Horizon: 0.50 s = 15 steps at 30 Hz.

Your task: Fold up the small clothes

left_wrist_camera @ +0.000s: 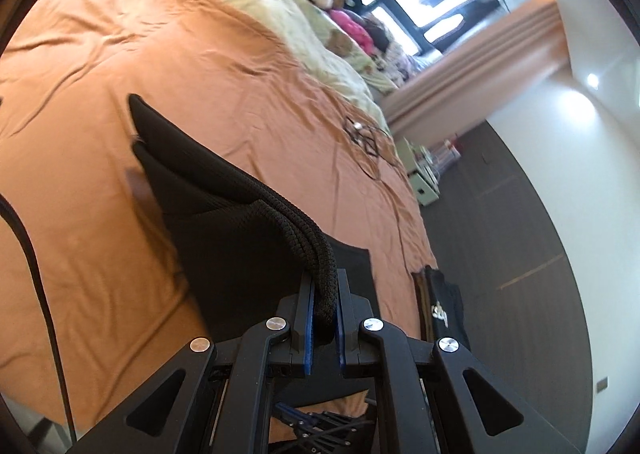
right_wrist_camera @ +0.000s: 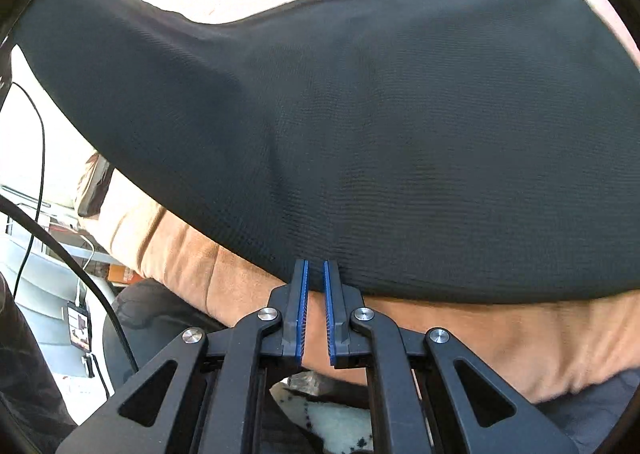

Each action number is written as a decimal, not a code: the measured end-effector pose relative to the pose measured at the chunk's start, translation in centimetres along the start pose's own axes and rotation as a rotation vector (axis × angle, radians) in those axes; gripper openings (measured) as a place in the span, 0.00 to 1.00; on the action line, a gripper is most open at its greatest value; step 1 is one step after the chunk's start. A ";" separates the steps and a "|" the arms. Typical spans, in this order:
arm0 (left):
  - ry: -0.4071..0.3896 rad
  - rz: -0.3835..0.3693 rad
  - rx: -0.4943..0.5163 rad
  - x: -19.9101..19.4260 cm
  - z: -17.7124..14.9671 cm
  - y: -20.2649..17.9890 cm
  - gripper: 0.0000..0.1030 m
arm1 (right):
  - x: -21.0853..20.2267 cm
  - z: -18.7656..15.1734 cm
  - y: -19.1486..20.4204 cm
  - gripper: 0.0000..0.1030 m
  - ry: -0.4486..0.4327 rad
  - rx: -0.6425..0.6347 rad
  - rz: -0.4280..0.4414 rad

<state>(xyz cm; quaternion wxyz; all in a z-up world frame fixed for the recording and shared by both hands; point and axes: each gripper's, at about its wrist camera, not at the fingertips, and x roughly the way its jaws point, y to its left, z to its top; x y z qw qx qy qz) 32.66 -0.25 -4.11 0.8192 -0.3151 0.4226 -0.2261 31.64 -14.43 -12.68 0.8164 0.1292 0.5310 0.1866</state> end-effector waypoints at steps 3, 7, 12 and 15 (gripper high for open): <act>0.023 -0.016 0.040 1.2 -0.1 -2.6 0.08 | -3.3 0.2 -0.3 0.07 -0.072 -0.010 -0.009; 0.063 -0.028 0.105 3.2 -0.7 -5.8 0.08 | -8.1 0.1 -1.0 0.14 -0.144 -0.026 -0.024; 0.112 -0.039 0.162 5.6 -1.9 -8.8 0.08 | -14.2 -1.0 -2.7 0.71 -0.258 -0.065 -0.071; 0.146 -0.048 0.192 7.5 -2.9 -10.6 0.08 | -16.1 -1.8 -4.4 0.71 -0.279 -0.065 -0.090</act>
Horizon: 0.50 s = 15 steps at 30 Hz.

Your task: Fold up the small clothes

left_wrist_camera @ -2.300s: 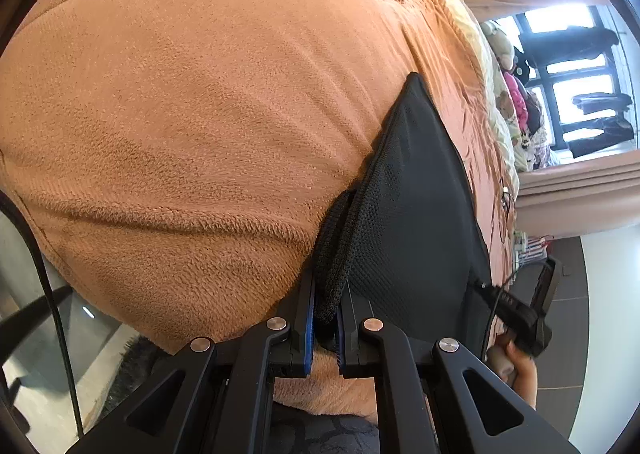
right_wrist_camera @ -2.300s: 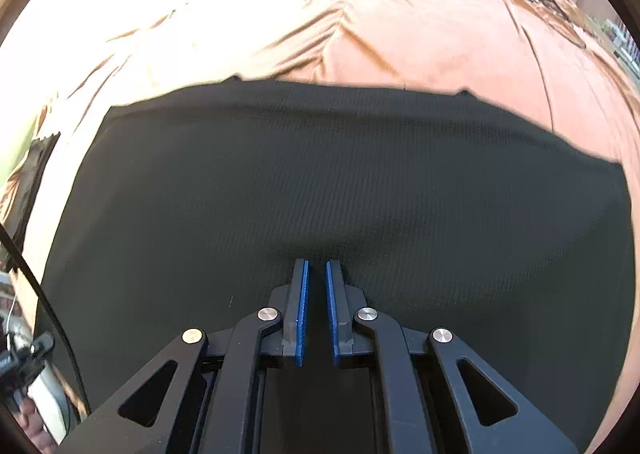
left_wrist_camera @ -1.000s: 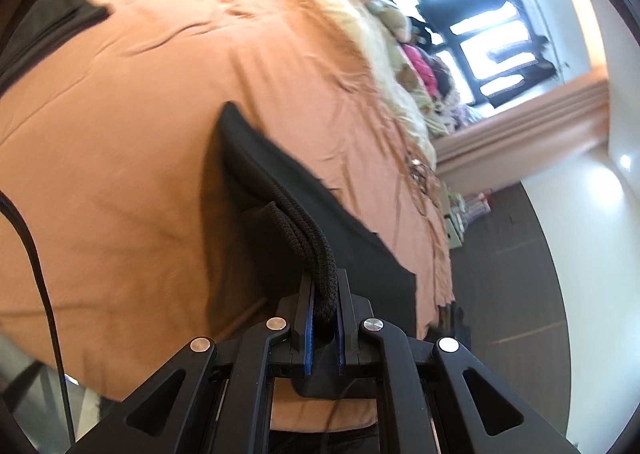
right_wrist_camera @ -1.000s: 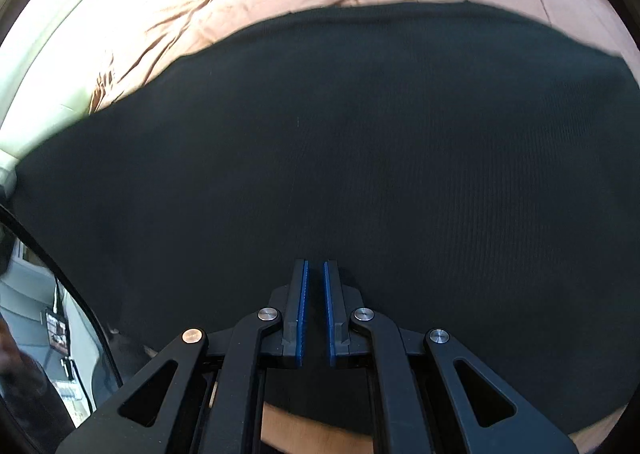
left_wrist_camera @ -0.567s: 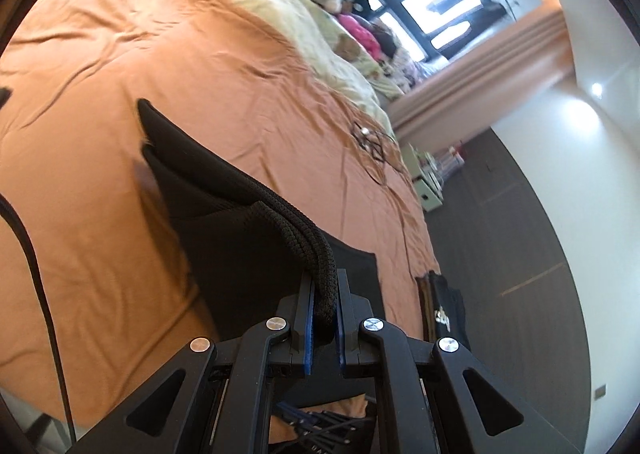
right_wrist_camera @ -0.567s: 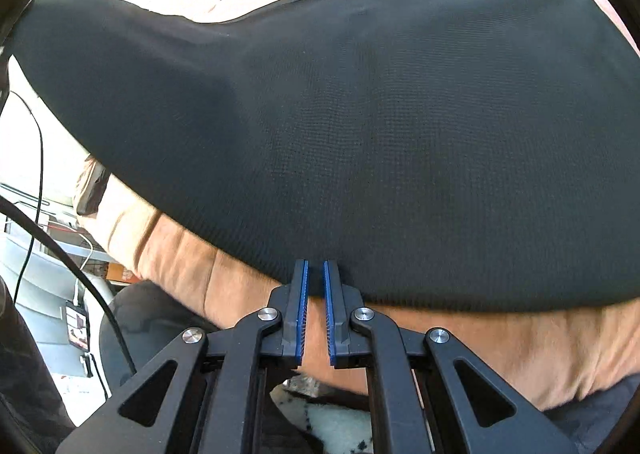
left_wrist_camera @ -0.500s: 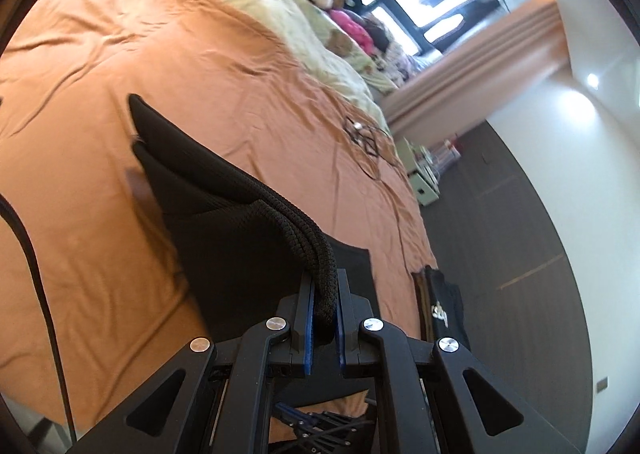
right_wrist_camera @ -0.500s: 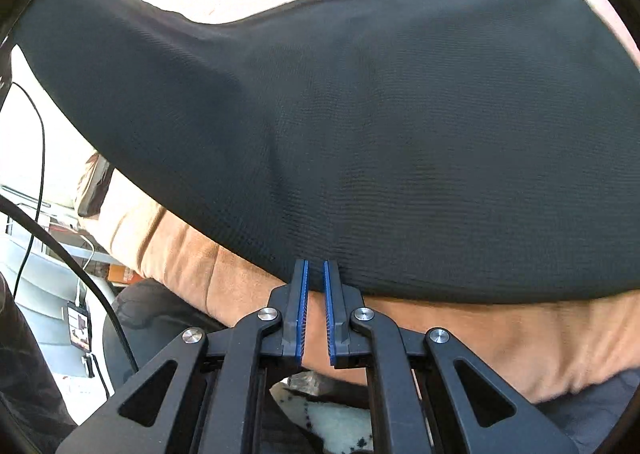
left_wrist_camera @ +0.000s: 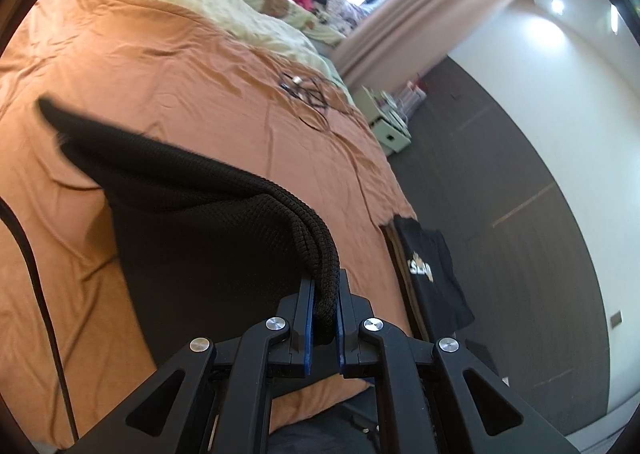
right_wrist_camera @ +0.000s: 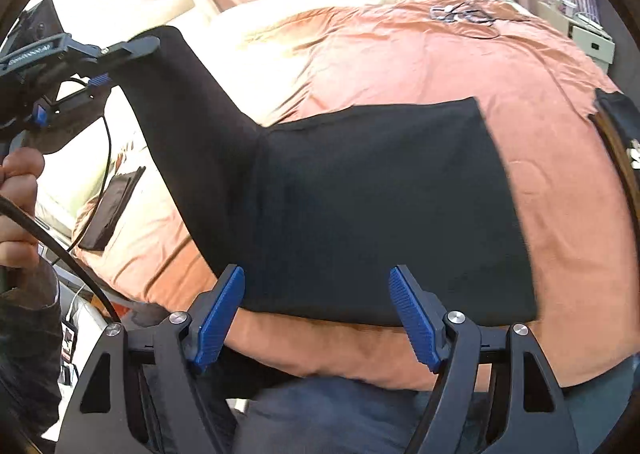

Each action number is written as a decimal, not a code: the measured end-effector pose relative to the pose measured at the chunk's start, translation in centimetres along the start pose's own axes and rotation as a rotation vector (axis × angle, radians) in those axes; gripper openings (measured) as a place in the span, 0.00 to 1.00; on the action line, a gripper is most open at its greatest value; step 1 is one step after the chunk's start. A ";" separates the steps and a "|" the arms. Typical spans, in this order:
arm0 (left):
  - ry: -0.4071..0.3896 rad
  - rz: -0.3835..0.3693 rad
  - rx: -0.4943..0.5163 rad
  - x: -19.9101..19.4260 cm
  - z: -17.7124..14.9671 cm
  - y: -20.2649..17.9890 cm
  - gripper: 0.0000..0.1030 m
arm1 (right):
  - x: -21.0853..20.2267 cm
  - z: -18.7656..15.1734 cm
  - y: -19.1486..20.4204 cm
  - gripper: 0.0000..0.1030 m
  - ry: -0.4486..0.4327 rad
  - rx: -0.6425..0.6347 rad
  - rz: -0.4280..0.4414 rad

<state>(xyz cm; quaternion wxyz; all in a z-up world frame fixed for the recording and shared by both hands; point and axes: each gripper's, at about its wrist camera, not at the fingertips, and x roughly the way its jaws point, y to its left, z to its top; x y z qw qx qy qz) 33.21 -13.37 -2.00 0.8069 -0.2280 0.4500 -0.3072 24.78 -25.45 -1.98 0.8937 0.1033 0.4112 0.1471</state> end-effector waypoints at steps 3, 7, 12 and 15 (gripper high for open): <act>0.039 -0.011 0.024 2.2 -0.3 -1.7 0.08 | -1.3 -0.9 -2.3 0.71 -0.015 0.026 -0.010; 0.099 -0.021 0.047 5.5 -0.8 -3.5 0.08 | -1.7 -1.8 -4.2 0.71 -0.018 0.062 -0.017; 0.188 -0.027 0.082 10.1 -2.5 -5.9 0.08 | -2.7 -3.1 -8.1 0.71 -0.017 0.136 -0.028; 0.241 -0.034 0.101 12.8 -3.6 -6.9 0.08 | -3.1 -3.6 -10.3 0.71 -0.013 0.164 -0.029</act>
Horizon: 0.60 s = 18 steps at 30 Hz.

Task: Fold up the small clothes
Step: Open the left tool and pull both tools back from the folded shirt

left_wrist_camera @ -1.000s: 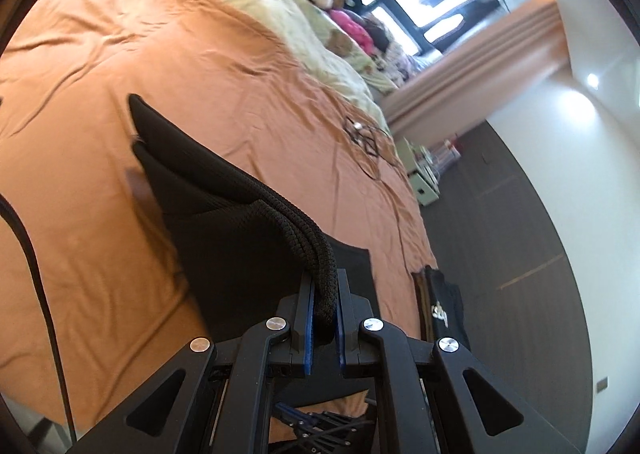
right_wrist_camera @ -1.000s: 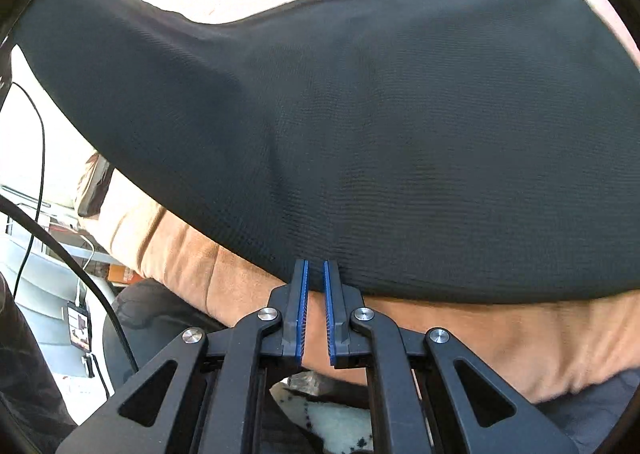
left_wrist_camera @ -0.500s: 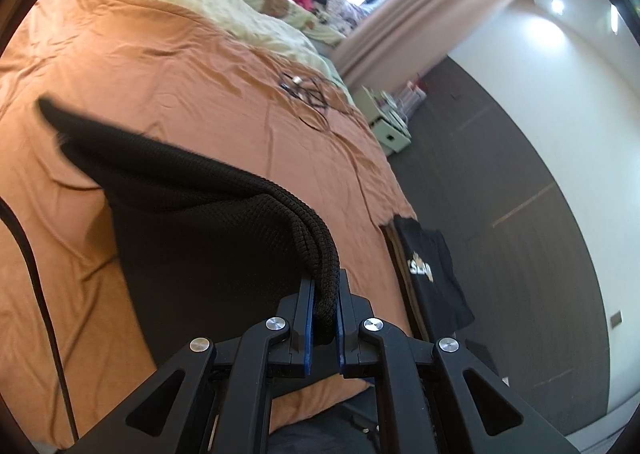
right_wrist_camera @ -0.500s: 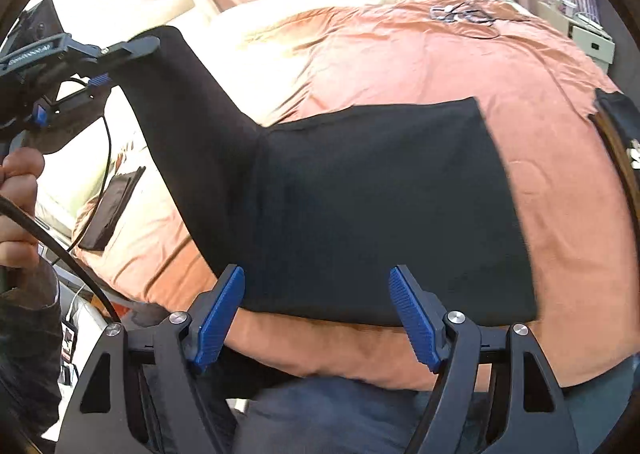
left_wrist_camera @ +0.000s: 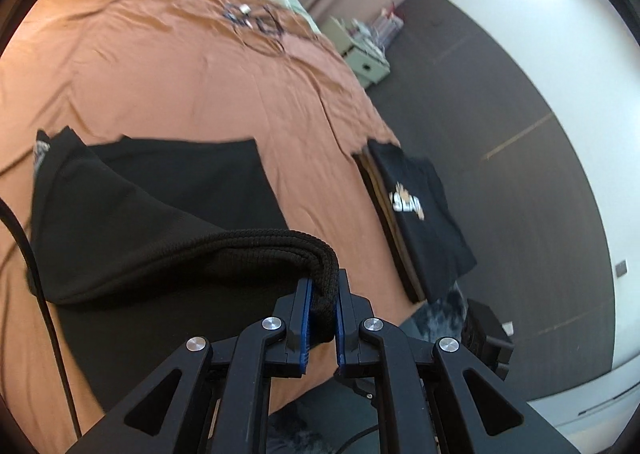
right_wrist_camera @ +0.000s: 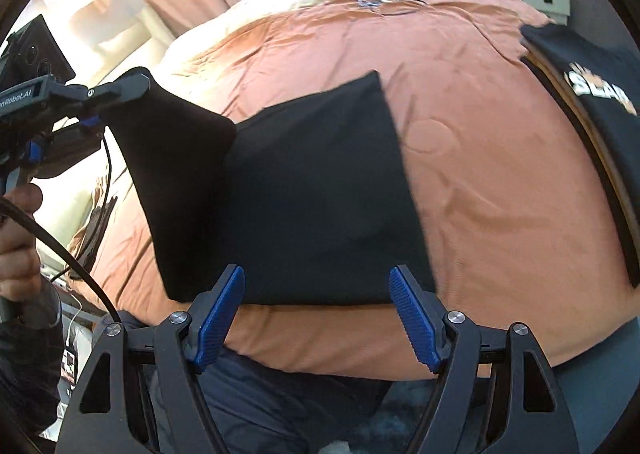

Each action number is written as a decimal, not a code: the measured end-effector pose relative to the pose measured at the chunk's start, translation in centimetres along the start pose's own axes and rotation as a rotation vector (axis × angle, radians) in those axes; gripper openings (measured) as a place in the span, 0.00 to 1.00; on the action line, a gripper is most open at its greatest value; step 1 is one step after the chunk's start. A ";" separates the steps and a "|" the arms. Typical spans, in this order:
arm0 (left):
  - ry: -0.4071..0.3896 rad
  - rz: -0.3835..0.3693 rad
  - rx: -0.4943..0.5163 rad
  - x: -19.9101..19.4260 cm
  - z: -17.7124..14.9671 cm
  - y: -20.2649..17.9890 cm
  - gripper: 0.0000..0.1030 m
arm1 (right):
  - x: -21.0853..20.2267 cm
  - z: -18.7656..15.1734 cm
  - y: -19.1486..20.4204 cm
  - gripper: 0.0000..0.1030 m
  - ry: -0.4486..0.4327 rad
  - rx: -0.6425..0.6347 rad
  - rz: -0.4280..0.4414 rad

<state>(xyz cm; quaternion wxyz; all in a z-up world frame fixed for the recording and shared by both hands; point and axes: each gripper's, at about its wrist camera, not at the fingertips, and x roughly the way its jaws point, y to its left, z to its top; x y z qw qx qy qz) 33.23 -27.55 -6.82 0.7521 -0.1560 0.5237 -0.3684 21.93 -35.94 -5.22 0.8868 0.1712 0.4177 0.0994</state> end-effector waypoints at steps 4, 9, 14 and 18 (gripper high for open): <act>0.070 -0.020 0.025 3.8 -0.3 -1.5 0.08 | -0.2 -0.5 -1.6 0.71 0.007 0.026 0.008; 0.196 -0.052 0.030 8.7 -1.2 -2.4 0.37 | 0.4 -1.0 -3.5 0.71 0.027 0.044 0.008; 0.201 -0.057 0.032 8.5 -2.3 -1.4 0.63 | 1.0 -0.8 -4.1 0.71 0.041 0.031 0.015; 0.167 0.012 -0.004 6.6 -2.5 1.7 0.63 | 1.7 0.0 -3.4 0.71 0.055 -0.032 -0.012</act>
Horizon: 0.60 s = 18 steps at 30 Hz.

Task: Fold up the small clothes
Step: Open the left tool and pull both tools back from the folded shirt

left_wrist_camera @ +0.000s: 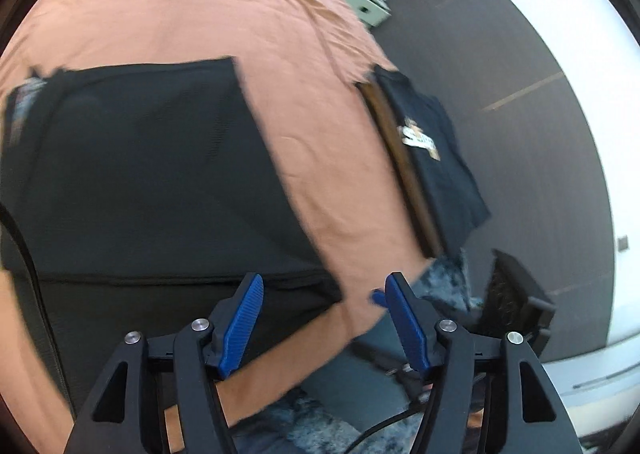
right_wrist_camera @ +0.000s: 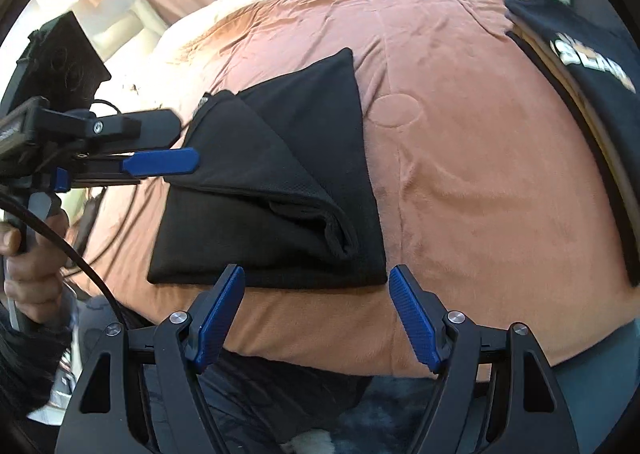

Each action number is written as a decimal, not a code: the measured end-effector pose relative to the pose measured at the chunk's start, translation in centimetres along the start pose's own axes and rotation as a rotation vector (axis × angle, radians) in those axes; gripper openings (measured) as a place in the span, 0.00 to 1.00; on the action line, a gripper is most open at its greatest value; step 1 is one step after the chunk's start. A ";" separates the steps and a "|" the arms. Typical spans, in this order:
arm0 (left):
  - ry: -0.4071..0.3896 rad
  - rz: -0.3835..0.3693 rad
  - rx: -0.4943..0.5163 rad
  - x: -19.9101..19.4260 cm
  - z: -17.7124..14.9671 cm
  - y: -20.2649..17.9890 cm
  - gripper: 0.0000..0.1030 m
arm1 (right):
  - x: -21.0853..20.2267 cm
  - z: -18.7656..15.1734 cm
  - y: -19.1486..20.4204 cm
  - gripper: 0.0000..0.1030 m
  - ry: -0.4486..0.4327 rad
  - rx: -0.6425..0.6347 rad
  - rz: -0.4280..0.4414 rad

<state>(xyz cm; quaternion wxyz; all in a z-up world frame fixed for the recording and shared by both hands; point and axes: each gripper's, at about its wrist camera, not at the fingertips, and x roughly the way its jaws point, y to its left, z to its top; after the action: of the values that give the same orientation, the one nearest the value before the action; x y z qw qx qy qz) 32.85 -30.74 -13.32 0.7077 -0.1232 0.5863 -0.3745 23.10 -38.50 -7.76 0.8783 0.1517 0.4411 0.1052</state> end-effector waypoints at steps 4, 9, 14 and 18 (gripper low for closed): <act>-0.022 0.105 -0.049 -1.9 -1.1 3.9 0.63 | 1.0 0.8 0.7 0.53 0.025 -0.064 -0.037; -0.044 0.191 -0.114 -3.9 -2.9 8.2 0.63 | 2.9 2.1 1.0 0.41 0.070 -0.111 -0.072; -0.054 0.263 -0.159 -5.3 -5.2 11.1 0.63 | 4.5 3.0 1.2 0.29 0.097 -0.144 -0.092; -0.021 0.293 -0.201 -4.6 -7.0 13.2 0.63 | 5.3 3.7 1.3 0.10 0.103 -0.152 -0.077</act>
<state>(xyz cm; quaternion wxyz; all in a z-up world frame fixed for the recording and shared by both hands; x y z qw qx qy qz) 31.36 -16.73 -20.01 0.7449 -0.1102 0.6250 -0.2056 29.09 -36.20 -9.12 0.8667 0.0618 0.4821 0.1123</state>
